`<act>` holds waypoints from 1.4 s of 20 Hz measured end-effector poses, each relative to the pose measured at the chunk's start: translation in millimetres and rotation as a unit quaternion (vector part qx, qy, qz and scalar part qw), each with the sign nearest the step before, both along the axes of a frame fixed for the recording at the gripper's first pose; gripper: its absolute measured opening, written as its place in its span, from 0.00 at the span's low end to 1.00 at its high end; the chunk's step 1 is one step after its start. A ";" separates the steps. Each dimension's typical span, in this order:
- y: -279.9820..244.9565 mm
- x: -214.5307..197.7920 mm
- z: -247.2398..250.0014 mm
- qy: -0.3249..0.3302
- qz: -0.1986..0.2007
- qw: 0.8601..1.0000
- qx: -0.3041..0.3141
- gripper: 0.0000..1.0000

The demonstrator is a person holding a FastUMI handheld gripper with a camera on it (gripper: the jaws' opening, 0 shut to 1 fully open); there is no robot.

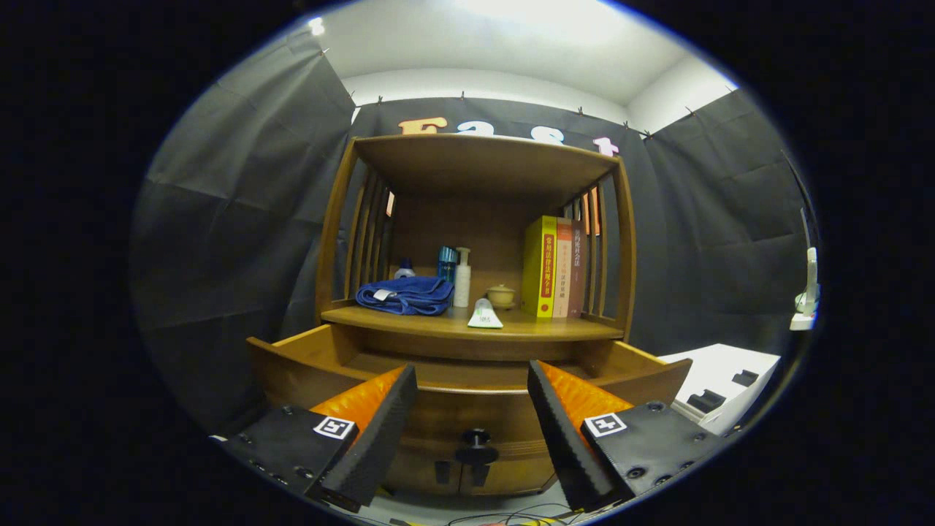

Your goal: Pull open the drawer, take out the items inside it, and place them on the countertop above the cabinet.

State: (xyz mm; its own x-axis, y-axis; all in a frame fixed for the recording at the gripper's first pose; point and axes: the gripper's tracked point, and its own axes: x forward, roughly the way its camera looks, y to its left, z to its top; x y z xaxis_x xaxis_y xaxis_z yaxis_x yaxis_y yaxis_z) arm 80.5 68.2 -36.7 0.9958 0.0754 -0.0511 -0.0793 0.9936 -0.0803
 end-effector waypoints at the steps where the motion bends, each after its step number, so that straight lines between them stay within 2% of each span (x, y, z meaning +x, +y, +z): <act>1: 0.0 2.5 -9.4 0.006 0.002 1.000 -0.001 0.99; 6: -9.3 23.8 -50.9 0.034 -0.005 0.999 0.019 0.99; 12: -11.6 29.2 -57.1 0.024 0.001 1.000 -0.004 0.98; 16: -10.2 39.9 -56.9 0.058 -0.001 0.998 -0.001 0.98; 28: -2.2 138.4 -58.5 0.079 -0.007 0.997 0.003 0.98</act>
State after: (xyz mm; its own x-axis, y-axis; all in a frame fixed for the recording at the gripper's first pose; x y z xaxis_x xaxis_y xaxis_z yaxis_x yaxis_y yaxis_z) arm 218.9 65.9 -95.2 0.9762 0.0614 -0.2078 -0.0758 0.9952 -0.0623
